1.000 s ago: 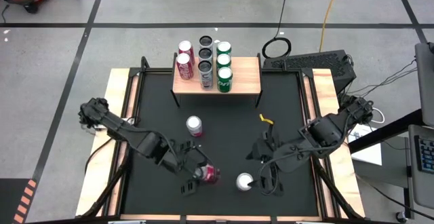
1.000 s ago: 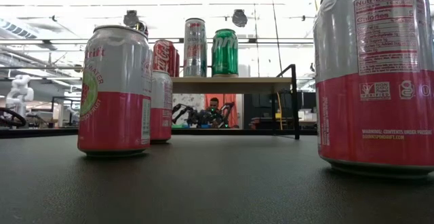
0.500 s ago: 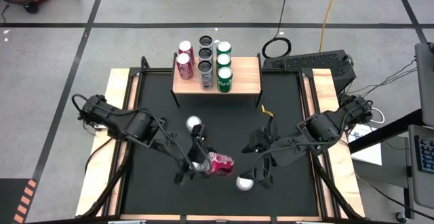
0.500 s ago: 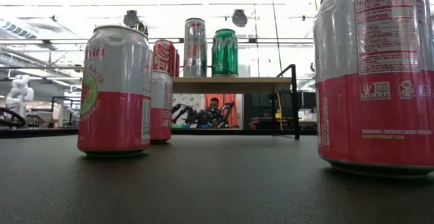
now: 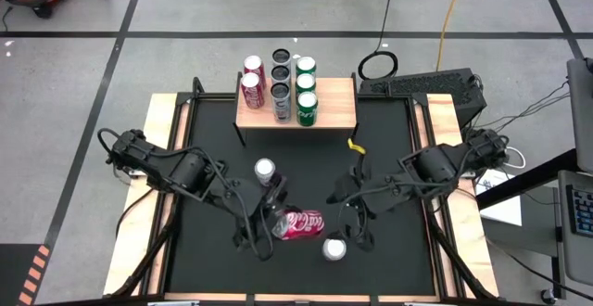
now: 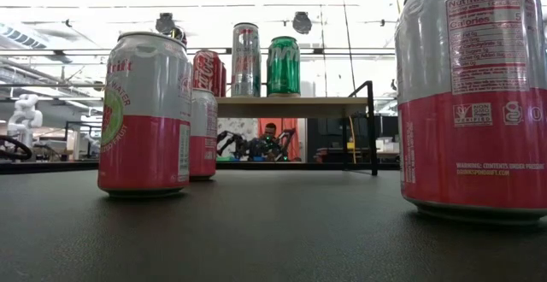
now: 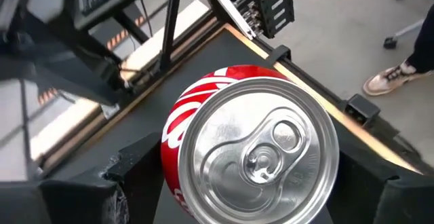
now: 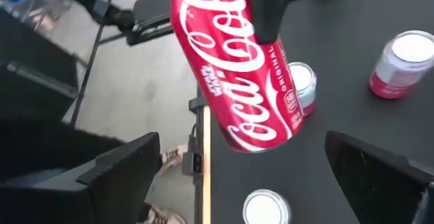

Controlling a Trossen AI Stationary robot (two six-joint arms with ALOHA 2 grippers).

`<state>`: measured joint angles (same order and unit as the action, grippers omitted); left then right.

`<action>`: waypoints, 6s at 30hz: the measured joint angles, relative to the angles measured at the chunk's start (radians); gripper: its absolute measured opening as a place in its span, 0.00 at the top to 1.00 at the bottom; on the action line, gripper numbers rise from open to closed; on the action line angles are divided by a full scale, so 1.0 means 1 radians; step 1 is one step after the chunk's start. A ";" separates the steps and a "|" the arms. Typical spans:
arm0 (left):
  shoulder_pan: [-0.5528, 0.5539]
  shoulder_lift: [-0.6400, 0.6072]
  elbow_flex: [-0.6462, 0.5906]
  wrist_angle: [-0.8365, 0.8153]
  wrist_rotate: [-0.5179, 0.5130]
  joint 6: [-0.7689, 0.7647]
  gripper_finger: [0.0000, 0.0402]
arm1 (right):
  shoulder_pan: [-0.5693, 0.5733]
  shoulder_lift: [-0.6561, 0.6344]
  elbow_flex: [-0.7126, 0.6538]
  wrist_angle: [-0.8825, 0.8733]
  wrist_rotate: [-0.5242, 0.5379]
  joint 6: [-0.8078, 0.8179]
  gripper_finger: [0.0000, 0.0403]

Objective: Place canned beverage on shelf
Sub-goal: Put the red white soda can aligned with the other red soda can on the shelf

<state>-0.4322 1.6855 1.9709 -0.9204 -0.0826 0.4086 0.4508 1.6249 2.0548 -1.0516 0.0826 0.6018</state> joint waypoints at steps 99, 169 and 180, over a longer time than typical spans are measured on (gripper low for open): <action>-0.054 -0.063 0.001 0.421 -0.527 -0.927 0.01 | -0.072 -0.118 0.000 0.102 -0.047 -0.143 0.31; 0.227 0.008 0.001 0.839 -0.447 -0.912 0.00 | -0.047 -0.087 0.000 0.239 0.683 -0.118 0.31; 0.242 0.011 0.001 0.833 -0.404 -0.954 0.00 | -0.047 -0.087 0.000 0.236 0.680 -0.143 0.31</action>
<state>-0.1898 1.6970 1.9717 -0.0876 -0.4866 -0.5454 0.4038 1.5375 2.0552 -0.8158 0.7624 0.4591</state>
